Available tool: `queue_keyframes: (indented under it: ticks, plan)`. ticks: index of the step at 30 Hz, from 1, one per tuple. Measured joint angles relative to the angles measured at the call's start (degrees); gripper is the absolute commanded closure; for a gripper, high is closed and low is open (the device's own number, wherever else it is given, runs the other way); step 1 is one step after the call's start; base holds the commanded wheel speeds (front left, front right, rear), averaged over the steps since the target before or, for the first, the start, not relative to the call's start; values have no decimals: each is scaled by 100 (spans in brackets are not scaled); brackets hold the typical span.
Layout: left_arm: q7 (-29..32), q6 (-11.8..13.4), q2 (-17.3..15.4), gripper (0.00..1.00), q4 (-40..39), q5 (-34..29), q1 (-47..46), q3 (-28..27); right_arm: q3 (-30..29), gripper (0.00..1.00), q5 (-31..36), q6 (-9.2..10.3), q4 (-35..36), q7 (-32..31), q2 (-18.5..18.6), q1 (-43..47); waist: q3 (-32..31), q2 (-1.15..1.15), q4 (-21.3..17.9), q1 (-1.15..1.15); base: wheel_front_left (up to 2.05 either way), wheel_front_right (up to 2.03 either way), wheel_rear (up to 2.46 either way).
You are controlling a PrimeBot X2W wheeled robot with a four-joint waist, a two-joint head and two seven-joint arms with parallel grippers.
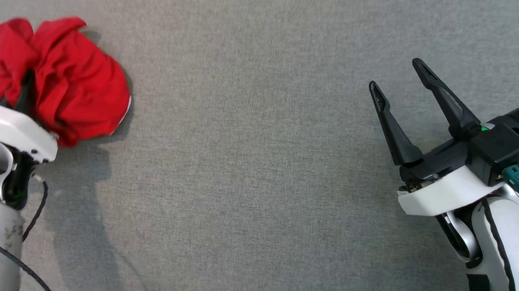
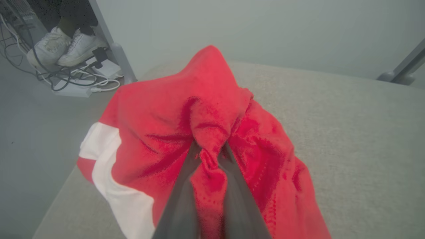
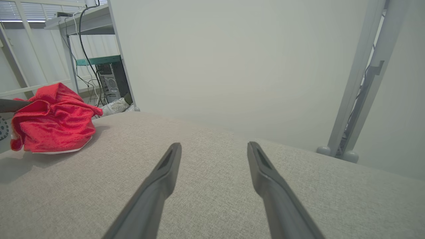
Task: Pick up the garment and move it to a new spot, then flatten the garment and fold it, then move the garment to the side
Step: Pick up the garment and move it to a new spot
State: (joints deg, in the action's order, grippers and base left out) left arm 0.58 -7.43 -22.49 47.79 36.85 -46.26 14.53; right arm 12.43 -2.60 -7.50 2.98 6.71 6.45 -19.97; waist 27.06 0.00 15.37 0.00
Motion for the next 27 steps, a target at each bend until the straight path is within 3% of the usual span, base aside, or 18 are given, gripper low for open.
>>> queue_keyframes:
  ticks: [8,19,22,27]
  plan:
    - [-493,8,311,100,-1303,381,111,92,-207,0,-111,0,-319,332,-158,86,-632,0,-175,0,0,0,0]
    - [-119,871,1371,100,-3270,274,725,756,-469,0,-167,-1,-392,530,-278,117,-951,0,-961,0,0,0,0]
    - [-57,1109,1672,100,-3433,31,888,1227,-602,0,-183,0,-386,597,-300,70,-908,0,-1317,0,0,0,0]
    - [-86,1279,1880,100,-3193,-235,980,1829,-668,0,-209,0,-449,689,-328,56,-816,0,-1767,0,0,0,0]
